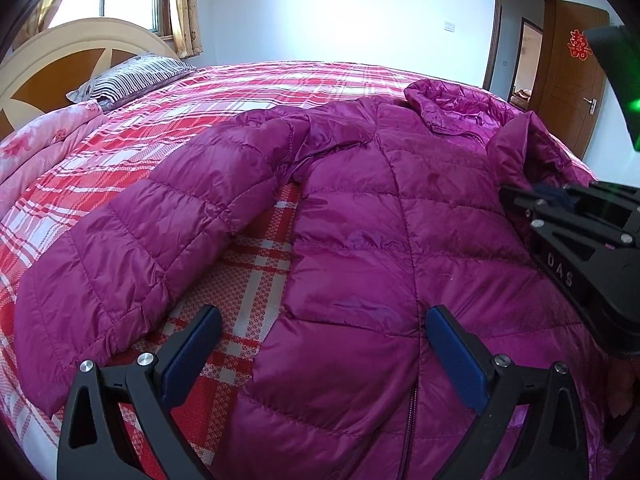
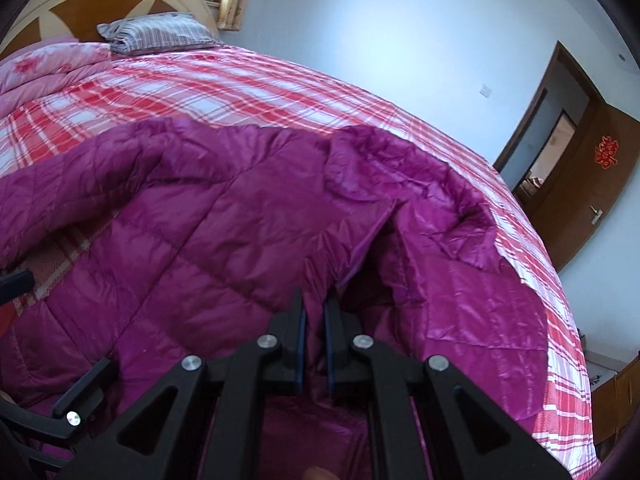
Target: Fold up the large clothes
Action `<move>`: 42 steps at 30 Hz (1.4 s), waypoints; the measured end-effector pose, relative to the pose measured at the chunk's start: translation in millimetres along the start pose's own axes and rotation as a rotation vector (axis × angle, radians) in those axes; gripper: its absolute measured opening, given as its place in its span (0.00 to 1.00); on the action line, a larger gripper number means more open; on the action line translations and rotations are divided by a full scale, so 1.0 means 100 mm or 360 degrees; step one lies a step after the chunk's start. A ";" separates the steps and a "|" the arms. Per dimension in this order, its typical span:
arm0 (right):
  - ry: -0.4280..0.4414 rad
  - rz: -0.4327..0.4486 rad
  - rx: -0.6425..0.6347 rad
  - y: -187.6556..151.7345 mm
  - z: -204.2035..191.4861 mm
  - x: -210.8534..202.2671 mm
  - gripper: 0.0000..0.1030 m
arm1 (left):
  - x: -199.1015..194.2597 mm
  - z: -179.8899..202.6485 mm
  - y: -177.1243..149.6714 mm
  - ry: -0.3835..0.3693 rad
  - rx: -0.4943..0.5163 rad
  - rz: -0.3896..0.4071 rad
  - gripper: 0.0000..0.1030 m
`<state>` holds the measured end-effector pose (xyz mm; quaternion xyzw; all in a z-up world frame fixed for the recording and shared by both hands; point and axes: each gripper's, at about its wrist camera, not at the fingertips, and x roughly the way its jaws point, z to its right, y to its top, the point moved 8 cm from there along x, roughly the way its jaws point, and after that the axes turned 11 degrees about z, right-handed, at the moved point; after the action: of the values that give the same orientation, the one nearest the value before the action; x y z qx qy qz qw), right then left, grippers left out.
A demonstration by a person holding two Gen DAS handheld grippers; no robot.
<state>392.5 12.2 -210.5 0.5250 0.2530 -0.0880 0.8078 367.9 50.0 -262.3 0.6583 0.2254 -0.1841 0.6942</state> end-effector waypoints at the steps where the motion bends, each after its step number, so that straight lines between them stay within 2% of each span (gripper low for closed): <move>1: 0.0007 -0.0003 0.0009 -0.01 0.00 0.01 0.09 | 0.00 0.00 0.00 0.0002 0.0002 0.0000 0.99; 18: 0.0054 -0.0029 0.0056 -0.13 -0.09 0.08 0.14 | 0.00 0.01 0.00 0.0033 0.0023 0.0004 0.99; 20: 0.0067 -0.0033 0.0063 -0.14 -0.10 0.08 0.18 | 0.00 0.01 0.00 0.0042 0.0026 0.0009 0.99; 22: 0.0090 -0.0034 0.0072 -0.14 -0.11 0.08 0.40 | -0.01 0.01 0.00 0.0050 0.0031 0.0015 0.99; 24: 0.0105 -0.0023 0.0080 -0.13 -0.11 0.07 0.47 | -0.01 0.01 0.00 0.0059 0.0036 0.0021 0.99; 29: 0.0118 -0.0005 0.0091 -0.11 -0.12 0.04 0.48 | -0.03 0.00 0.01 0.0066 0.0033 0.0037 0.99; 31: 0.0133 0.0017 0.0103 -0.09 -0.13 0.01 0.54 | -0.03 0.00 0.01 0.0074 0.0036 0.0048 0.99; 33: 0.0147 0.0034 0.0106 -0.07 -0.14 -0.03 0.57 | -0.06 -0.01 0.01 0.0080 0.0032 0.0065 0.99; 42: 0.0171 0.0150 0.0117 0.09 -0.14 -0.32 0.62 | -0.07 -0.03 0.02 0.0092 0.0019 0.0083 0.99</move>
<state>364.1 24.6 -192.2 0.5695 0.2676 -0.0309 0.7766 363.3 52.4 -257.0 0.6731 0.2270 -0.1480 0.6882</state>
